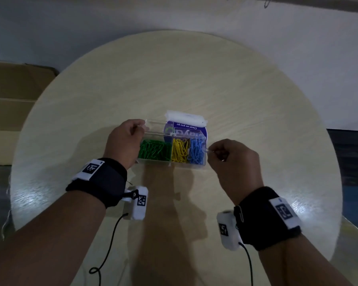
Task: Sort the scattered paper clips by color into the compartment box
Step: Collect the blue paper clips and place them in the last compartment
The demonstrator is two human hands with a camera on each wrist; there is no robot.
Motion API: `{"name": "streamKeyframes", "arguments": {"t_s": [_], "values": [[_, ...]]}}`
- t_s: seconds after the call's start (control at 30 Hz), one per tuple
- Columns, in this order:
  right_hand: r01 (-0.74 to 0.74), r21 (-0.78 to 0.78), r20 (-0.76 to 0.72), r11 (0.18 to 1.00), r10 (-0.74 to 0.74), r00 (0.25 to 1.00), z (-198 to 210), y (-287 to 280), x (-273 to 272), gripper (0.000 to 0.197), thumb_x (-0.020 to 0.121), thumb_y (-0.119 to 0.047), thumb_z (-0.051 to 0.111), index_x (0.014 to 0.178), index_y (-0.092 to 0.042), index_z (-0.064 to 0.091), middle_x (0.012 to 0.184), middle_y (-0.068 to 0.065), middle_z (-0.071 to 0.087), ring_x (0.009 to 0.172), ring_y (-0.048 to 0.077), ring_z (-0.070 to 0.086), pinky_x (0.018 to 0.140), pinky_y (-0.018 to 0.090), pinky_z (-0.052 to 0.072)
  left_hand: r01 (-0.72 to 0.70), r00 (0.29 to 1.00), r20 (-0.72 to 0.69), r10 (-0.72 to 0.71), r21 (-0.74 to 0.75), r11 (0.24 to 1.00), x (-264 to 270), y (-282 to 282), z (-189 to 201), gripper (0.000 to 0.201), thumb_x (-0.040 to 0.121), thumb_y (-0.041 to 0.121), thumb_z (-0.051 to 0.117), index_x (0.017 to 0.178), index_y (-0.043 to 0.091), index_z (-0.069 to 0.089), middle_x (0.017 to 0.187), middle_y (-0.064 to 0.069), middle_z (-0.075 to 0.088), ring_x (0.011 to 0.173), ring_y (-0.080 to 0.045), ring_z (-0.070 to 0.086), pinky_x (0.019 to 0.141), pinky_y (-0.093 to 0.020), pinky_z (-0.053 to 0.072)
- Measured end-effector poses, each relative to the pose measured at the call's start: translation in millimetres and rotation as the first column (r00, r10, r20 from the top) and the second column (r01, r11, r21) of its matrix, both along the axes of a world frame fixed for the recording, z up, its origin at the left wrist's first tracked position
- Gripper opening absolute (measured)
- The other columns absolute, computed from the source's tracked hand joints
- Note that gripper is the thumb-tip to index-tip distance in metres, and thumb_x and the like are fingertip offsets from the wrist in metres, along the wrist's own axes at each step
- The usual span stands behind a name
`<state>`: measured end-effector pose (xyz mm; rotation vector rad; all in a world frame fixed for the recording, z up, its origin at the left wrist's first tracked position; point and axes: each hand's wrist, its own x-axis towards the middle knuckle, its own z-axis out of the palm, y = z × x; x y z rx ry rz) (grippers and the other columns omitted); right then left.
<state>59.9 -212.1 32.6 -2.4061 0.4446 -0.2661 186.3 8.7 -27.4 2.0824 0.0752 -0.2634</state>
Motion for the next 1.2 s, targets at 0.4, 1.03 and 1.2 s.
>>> {"name": "streamKeyframes", "arguments": {"t_s": [0.4, 1.03, 1.2], "values": [[-0.02, -0.046, 0.042, 0.999, 0.021, 0.999, -23, 7, 18, 0.016, 0.091, -0.024, 0.058, 0.1, -0.018, 0.071, 0.09, 0.001, 0.065, 0.077, 0.014, 0.06, 0.069, 0.021, 0.044, -0.002, 1.0, -0.004, 0.002, -0.01, 1.0, 3, 2, 9, 0.019, 0.095, 0.032, 0.051, 0.109, 0.033, 0.064, 0.102, 0.006, 0.071, 0.088, -0.014, 0.066, 0.088, -0.039, 0.053], [0.249, 0.922, -0.217, 0.297, -0.138, 0.966, -27, -5, 65, 0.032, 0.094, -0.038, 0.051, 0.099, -0.011, 0.068, 0.091, 0.002, 0.068, 0.081, 0.015, 0.062, 0.075, 0.03, 0.045, -0.022, 0.994, -0.107, -0.019, -0.369, 0.929, -4, 10, 26, 0.034, 0.093, 0.002, 0.055, 0.114, 0.026, 0.064, 0.107, 0.009, 0.073, 0.097, -0.007, 0.068, 0.074, -0.024, 0.052], [0.164, 0.884, -0.083, 0.437, -0.199, 0.977, -27, 4, 42, 0.021, 0.092, -0.026, 0.057, 0.109, -0.017, 0.066, 0.111, 0.001, 0.07, 0.104, 0.015, 0.065, 0.084, 0.028, 0.051, -0.07, 0.996, -0.082, 0.038, -0.426, 0.902, -11, 11, 30, 0.029, 0.09, -0.001, 0.055, 0.096, 0.022, 0.071, 0.105, 0.005, 0.074, 0.101, -0.015, 0.068, 0.08, -0.03, 0.052]]}}
